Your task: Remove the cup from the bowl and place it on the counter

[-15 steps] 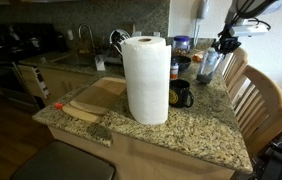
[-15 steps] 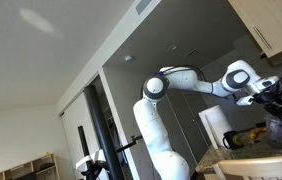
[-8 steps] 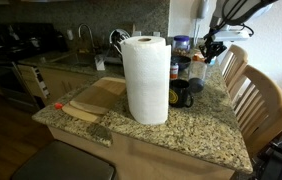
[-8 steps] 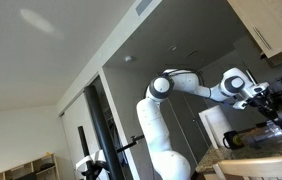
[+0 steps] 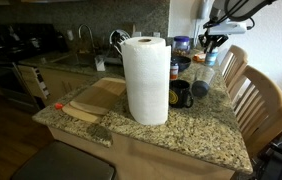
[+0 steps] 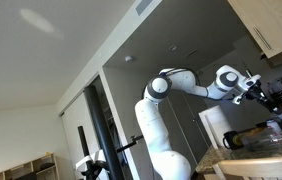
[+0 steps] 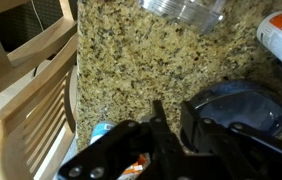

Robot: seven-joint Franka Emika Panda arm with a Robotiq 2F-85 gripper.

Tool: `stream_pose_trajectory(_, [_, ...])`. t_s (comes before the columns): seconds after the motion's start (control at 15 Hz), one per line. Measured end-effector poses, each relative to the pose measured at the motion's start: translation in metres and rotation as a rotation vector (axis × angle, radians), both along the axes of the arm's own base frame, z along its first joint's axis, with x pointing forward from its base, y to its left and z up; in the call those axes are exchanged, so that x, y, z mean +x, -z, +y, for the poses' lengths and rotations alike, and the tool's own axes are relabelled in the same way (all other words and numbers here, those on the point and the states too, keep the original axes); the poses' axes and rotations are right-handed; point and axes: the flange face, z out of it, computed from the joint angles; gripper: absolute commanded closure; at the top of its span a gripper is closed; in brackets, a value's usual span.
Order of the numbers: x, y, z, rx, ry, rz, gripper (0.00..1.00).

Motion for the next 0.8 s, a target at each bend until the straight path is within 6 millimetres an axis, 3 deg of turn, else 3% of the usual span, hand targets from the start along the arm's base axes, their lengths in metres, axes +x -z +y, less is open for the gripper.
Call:
stream_pose_trajectory(0.13, [-0.0005, -0.0035, 0.0012, 0.0, 0.006, -0.009, 0.59])
stream_pose_trajectory(0.8, [-0.0004, -0.0033, 0.0013, 0.0, 0.007, -0.009, 0.59])
